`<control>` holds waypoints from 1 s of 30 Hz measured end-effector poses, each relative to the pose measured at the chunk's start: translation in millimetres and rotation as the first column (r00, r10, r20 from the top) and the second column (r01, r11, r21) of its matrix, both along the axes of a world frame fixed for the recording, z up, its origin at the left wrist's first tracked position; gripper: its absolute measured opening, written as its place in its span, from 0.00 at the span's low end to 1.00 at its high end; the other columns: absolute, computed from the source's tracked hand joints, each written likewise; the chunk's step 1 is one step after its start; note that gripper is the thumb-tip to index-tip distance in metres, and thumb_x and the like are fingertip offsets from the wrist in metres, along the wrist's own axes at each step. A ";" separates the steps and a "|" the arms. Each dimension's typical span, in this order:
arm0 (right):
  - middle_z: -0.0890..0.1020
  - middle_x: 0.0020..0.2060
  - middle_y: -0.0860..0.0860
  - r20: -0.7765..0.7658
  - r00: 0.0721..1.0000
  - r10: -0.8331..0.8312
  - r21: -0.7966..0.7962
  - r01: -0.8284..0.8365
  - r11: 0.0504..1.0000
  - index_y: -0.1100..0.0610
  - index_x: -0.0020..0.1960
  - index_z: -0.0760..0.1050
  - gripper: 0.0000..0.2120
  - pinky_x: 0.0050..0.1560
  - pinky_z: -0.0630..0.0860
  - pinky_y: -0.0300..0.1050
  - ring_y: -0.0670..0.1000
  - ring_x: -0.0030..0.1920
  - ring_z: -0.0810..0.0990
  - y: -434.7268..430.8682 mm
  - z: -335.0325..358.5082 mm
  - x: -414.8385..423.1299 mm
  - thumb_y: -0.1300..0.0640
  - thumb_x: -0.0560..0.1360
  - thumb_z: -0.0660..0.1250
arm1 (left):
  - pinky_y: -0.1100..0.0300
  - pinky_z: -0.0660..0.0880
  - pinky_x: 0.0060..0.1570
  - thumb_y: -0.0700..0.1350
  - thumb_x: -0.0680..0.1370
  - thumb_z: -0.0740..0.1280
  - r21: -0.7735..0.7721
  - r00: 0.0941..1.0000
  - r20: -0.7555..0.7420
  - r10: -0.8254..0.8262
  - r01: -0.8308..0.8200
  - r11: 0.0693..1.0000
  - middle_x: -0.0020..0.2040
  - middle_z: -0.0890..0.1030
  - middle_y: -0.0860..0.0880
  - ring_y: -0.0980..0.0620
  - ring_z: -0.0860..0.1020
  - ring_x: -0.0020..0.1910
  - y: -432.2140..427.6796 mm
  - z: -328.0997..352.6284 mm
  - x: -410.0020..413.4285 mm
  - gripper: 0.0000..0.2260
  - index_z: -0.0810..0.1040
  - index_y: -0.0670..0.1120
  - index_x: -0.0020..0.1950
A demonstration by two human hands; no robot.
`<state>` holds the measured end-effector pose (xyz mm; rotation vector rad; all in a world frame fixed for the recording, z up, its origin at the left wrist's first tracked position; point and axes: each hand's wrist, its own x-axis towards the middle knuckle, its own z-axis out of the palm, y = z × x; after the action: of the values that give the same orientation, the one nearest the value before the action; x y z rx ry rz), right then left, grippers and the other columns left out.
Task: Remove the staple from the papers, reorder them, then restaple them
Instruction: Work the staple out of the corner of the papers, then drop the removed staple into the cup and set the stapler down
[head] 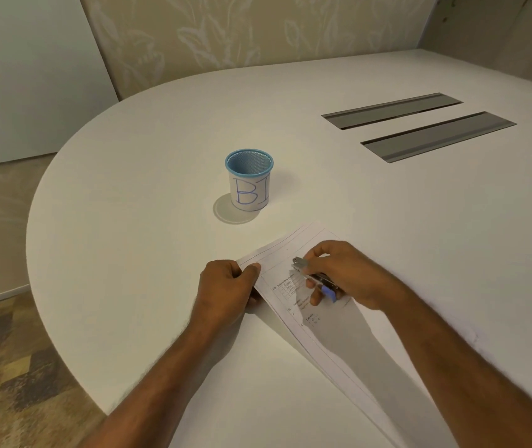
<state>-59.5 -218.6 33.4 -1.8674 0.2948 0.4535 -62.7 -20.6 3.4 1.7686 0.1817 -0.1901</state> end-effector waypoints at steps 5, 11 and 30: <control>0.83 0.34 0.58 -0.085 0.995 0.056 -0.148 -0.068 0.987 0.61 0.46 0.77 0.06 0.22 0.70 0.35 0.49 0.24 0.80 -4.0 11.9 9.7 0.59 0.77 0.63 | 0.57 0.81 0.31 0.45 0.77 0.67 0.099 0.997 -0.043 -0.061 0.065 0.993 0.32 0.86 0.43 0.50 0.81 0.24 6.1 -1.3 7.4 0.14 0.83 0.36 0.39; 0.84 0.31 0.56 -0.096 0.994 0.061 -0.149 -0.075 0.986 0.63 0.51 0.79 0.11 0.19 0.61 0.35 0.45 0.18 0.70 -20.4 17.5 19.2 0.59 0.78 0.59 | 0.61 0.79 0.28 0.45 0.74 0.71 0.142 0.995 -0.065 -0.071 0.080 0.987 0.34 0.87 0.47 0.51 0.83 0.26 6.4 -1.8 6.7 0.12 0.82 0.37 0.39; 0.82 0.45 0.49 0.466 0.827 0.314 -0.727 0.156 0.669 0.53 0.52 0.79 0.08 0.45 0.77 0.46 0.50 0.43 0.79 -36.8 -24.7 -16.4 0.53 0.74 0.68 | 0.51 0.75 0.58 0.56 0.72 0.73 0.736 0.940 0.276 -0.201 -0.072 0.673 0.64 0.75 0.47 0.47 0.75 0.62 7.3 -8.5 1.0 0.25 0.75 0.48 0.65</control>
<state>-75.9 -255.3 8.8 -2.7380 -0.0376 -0.2485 -61.7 -13.3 -5.1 2.6025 -0.0793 0.1773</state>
